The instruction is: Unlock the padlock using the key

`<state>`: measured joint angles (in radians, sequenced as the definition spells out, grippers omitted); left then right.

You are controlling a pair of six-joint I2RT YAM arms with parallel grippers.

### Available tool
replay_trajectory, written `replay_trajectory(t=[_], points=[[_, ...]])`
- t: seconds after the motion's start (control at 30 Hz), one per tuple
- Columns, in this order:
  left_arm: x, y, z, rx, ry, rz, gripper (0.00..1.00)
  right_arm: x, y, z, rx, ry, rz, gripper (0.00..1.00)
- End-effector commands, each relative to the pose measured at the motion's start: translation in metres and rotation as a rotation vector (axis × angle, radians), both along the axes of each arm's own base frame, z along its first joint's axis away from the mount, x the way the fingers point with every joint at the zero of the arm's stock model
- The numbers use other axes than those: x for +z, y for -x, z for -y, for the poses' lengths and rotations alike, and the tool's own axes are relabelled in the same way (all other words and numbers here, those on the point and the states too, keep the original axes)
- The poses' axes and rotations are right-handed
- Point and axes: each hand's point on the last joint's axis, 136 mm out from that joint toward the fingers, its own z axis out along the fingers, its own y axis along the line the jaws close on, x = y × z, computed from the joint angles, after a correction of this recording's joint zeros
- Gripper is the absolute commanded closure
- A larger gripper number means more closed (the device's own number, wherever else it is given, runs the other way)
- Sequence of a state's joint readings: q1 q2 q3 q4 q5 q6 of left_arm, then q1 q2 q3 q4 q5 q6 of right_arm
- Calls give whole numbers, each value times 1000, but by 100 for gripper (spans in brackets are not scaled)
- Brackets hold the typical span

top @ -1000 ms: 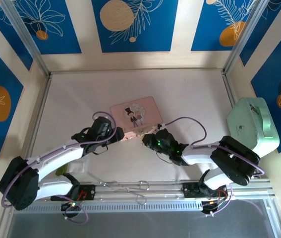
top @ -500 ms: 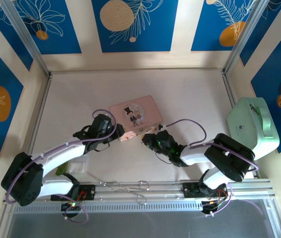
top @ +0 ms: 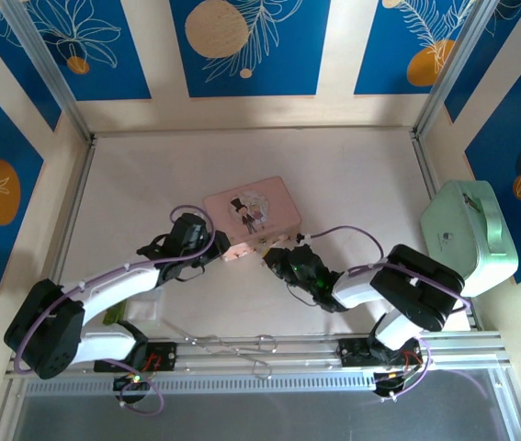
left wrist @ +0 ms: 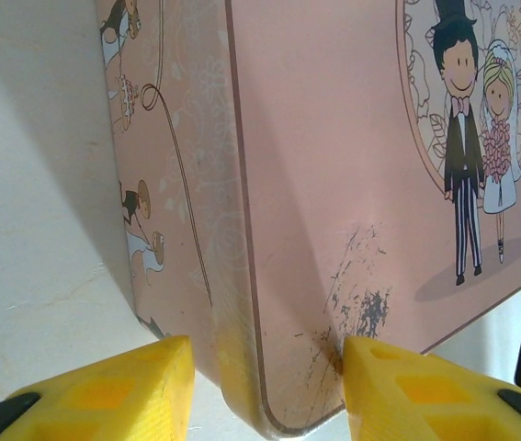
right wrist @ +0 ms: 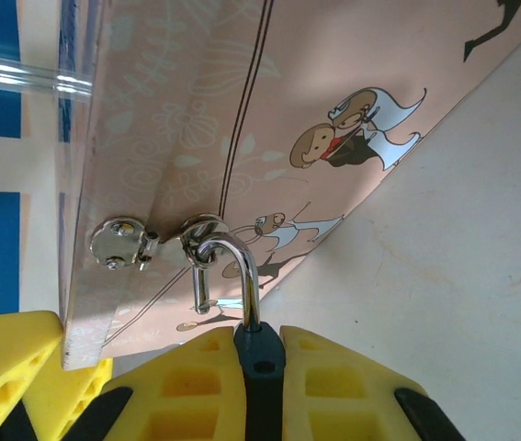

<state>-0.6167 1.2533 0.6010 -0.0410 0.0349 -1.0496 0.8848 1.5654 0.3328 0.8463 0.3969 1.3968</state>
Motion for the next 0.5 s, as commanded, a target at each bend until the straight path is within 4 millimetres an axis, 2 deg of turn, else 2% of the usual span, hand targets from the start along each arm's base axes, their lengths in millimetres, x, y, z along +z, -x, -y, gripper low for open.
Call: replay_trajectory(t=[0.0, 0.13, 0.4, 0.47], points=[[-18, 10, -15, 25, -42, -72, 55, -5, -8, 11, -91, -11, 11, 100], [-20, 9, -12, 7, -49, -82, 56, -8, -11, 4, -80, -24, 9, 100], [-21, 8, -12, 3, -54, -81, 59, -11, -10, 9, -82, -2, 26, 100], [-22, 9, -13, 2, -60, -85, 59, -11, -10, 9, -74, 3, 29, 97]])
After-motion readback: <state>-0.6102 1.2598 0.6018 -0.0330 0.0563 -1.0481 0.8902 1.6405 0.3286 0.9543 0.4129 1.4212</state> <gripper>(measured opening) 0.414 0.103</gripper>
